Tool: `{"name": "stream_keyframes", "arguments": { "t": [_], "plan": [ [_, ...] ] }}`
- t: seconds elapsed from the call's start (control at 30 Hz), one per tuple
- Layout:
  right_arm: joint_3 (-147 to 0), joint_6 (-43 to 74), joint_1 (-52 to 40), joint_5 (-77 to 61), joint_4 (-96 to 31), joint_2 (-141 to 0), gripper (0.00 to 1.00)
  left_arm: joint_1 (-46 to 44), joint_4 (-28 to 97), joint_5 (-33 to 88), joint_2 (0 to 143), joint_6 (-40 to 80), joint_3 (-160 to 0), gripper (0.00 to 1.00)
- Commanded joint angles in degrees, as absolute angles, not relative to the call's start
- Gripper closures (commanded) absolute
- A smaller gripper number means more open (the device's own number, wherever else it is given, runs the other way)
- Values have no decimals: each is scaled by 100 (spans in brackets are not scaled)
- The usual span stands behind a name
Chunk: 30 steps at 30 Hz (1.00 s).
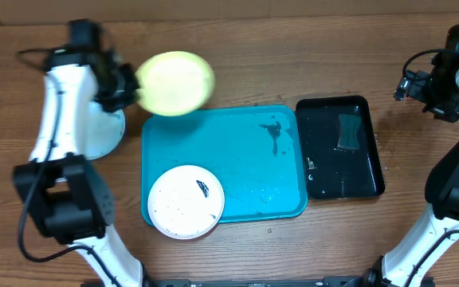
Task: Clean dirty plates on tray and stack at the side
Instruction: 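Carry the yellow-green plate left and set it on the table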
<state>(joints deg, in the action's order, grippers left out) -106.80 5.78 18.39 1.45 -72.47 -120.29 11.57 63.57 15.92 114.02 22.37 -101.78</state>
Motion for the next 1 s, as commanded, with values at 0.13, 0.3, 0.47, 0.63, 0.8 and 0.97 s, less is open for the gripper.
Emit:
{"name": "stream_keyframes", "arguments": {
  "t": [0.13, 0.3, 0.47, 0.63, 0.8, 0.97],
  "plan": [
    [-10685, 604, 1850, 119, -7225, -11907, 0, 2193, 6608, 720, 11391, 2276, -10208, 96],
    [-10685, 604, 1850, 121, -7225, -11907, 0, 2523, 6598, -292, 11389, 2458, -9946, 96],
    [-10685, 602, 1850, 121, -7225, -11907, 0, 2659, 6163, -836, 11391, 2639, -9378, 96],
    [-10685, 604, 1850, 121, -7225, -11907, 0, 2665, 5441, -836, 11391, 2637, -8722, 96],
    [-10685, 604, 1850, 119, -7225, -11907, 0, 2668, 5212, -1017, 11386, 2635, -8606, 96],
    [-10685, 604, 1850, 119, -7225, -11907, 0, 2714, 5304, -1291, 11386, 2637, -8615, 96]
  ]
}}
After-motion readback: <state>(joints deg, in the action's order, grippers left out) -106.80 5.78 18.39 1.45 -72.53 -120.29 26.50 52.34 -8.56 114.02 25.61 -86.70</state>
